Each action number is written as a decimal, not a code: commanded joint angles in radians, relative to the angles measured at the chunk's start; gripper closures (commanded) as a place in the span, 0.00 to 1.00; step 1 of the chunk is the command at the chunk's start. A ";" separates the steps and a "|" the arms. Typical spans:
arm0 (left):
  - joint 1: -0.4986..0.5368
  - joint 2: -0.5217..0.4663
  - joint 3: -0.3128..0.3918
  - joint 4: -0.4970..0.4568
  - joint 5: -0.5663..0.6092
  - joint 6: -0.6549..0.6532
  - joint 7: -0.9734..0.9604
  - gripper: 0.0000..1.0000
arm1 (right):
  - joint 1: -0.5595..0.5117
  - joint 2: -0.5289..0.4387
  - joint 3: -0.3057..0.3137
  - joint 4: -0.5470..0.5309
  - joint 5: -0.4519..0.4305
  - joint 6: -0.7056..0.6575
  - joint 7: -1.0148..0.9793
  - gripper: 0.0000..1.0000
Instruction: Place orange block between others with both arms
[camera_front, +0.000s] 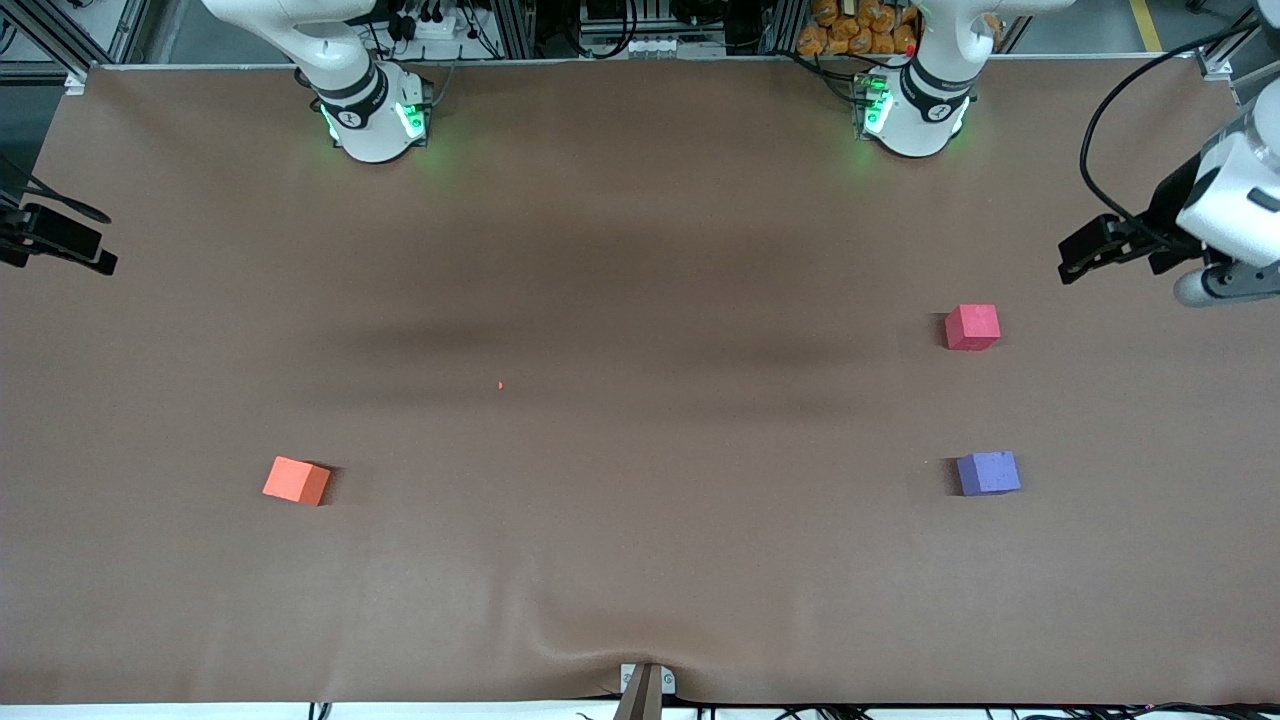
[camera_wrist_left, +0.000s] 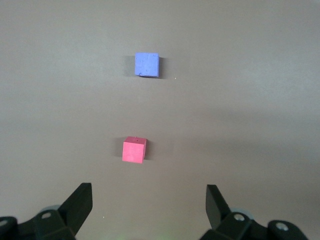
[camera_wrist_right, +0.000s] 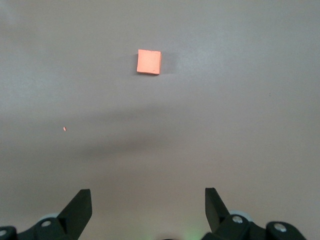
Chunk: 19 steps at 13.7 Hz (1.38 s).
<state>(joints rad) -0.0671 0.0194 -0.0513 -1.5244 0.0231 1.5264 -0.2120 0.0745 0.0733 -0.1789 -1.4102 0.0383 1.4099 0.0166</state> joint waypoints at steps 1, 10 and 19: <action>0.004 -0.016 -0.004 0.016 0.009 -0.026 0.023 0.00 | 0.002 -0.010 0.004 -0.013 0.002 0.008 0.017 0.00; 0.015 -0.006 0.010 0.030 -0.022 -0.028 0.028 0.00 | 0.001 0.020 0.025 -0.016 0.005 0.056 0.019 0.00; 0.015 0.010 0.010 0.027 -0.022 -0.026 0.026 0.00 | 0.001 0.362 0.027 -0.019 0.017 0.357 -0.003 0.00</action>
<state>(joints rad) -0.0607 0.0287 -0.0403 -1.5125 0.0177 1.5165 -0.2119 0.0756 0.3764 -0.1537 -1.4538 0.0387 1.7451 0.0165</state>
